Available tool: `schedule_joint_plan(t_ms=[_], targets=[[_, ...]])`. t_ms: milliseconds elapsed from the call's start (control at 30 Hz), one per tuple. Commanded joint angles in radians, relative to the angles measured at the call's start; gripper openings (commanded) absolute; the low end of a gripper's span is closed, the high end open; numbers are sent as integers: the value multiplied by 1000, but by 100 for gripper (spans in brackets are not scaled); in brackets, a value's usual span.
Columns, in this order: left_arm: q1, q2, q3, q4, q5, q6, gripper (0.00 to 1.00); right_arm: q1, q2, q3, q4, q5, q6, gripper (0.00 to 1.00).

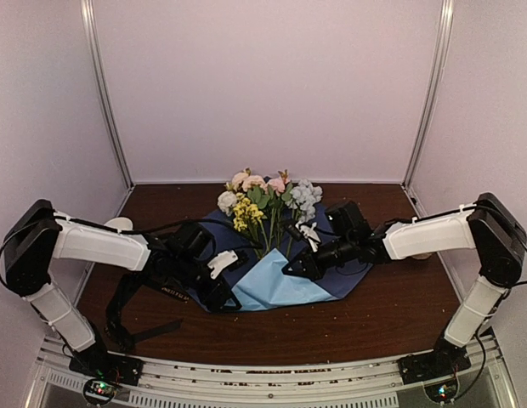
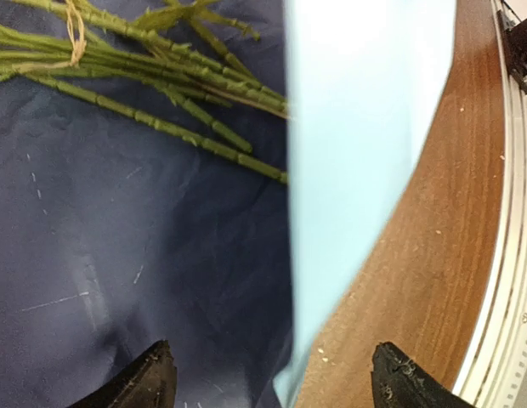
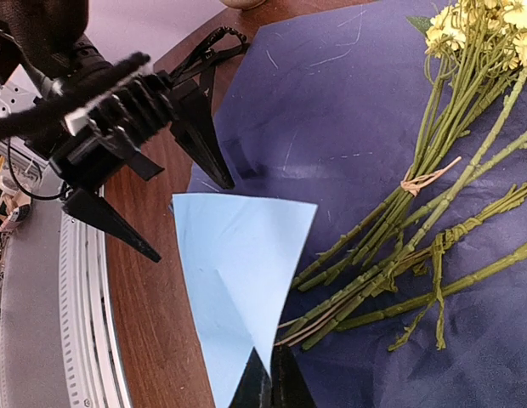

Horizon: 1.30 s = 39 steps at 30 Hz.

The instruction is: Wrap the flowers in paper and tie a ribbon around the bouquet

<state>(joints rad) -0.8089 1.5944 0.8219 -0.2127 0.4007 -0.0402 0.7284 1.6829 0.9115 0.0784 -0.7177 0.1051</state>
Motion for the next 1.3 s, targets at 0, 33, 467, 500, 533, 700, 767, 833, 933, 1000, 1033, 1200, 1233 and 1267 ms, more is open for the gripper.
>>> schedule_joint_plan(t_ms=[0, 33, 467, 500, 533, 700, 767, 833, 933, 1000, 1033, 1200, 1233, 1267], targets=[[1, 53, 8, 47, 42, 1, 80, -7, -50, -14, 30, -21, 11, 0], [-1, 65, 11, 53, 52, 3, 75, -7, -50, -14, 26, -22, 11, 0], [-2, 56, 2, 62, 102, 24, 0, -143, -132, -124, -3, -57, 190, 31], [-4, 56, 5, 55, 101, 27, 0, -144, -122, -125, -5, -52, 207, 27], [-3, 55, 7, 50, 99, 28, 0, -139, -103, -123, 2, -54, 226, 22], [-3, 35, 16, 29, 91, 33, 0, -81, 49, -83, -37, -142, 227, 8], [-3, 19, 15, 19, 81, 36, 0, -80, 69, -103, -53, -152, 231, 4], [-3, 6, 16, 7, 75, 38, 0, -80, 72, -128, -94, -147, 219, 1], [-3, 0, 35, -32, 63, 46, 0, -80, 71, -125, -319, -18, 167, 0], [-3, 1, 42, -43, 54, 52, 0, -81, 64, -143, -411, 56, 170, 0], [-3, 2, 43, -45, 48, 56, 0, -86, 60, -160, -435, 74, 180, 0], [-3, 29, 55, -70, 36, 69, 0, -139, -18, -233, -469, 154, 212, 0], [-3, 39, 58, -70, 36, 69, 0, -139, -33, -223, -492, 166, 197, 0], [-3, 52, 64, -73, 37, 70, 0, -139, -46, -209, -518, 160, 176, 1]])
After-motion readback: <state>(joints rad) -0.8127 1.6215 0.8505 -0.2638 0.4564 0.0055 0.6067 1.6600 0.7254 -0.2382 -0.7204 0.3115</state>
